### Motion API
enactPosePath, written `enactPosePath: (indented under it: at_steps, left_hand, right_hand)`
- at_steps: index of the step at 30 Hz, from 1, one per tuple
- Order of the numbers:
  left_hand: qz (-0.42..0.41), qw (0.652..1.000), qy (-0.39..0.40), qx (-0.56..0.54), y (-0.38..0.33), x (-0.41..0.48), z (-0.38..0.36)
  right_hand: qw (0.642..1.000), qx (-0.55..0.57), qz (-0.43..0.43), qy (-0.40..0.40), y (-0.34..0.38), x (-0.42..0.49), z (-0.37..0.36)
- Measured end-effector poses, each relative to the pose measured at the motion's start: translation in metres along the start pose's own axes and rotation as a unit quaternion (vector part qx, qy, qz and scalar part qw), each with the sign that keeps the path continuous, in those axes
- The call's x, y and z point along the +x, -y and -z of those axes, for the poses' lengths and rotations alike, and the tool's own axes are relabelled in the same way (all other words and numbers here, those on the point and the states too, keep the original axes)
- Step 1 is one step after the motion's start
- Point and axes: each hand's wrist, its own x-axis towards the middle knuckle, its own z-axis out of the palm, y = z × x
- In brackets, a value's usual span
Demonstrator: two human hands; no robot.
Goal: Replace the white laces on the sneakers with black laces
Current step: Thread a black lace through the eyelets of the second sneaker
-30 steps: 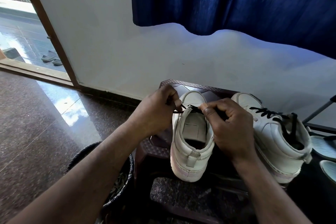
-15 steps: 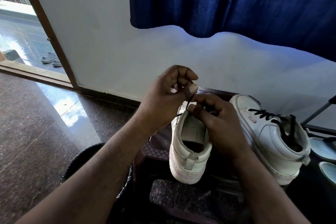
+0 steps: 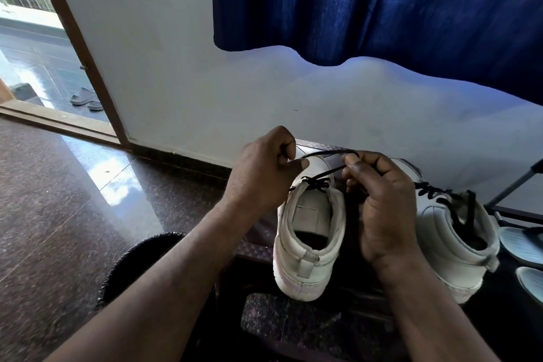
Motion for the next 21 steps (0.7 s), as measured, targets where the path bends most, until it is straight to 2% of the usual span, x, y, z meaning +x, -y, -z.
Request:
enactPosePath:
  at_steps: [3,6,12,16,21]
  left_hand:
    - [0.025,0.999,0.02,-0.001,-0.002,-0.002,-0.005]
    - [0.058,0.993,0.075,-0.066,0.0,-0.001,-0.01]
    - [0.135,0.954,0.2,-0.181,-0.005,-0.003,-0.002]
    - [0.173,0.93,0.224,-0.235,-0.009,-0.003,0.0]
    - [0.181,0.92,0.239,-0.253,-0.01,-0.005,0.003]
  right_hand:
    - [1.0,0.011,0.007,-0.024,0.003,0.001,0.002]
    - [0.999,0.013,0.012,-0.035,0.006,0.0,0.003]
    - [0.995,0.043,0.041,-0.082,0.01,0.005,0.008]
    - [0.993,0.056,0.061,-0.088,0.012,0.005,0.009]
    - [0.987,0.08,0.081,-0.11,0.022,0.002,0.009]
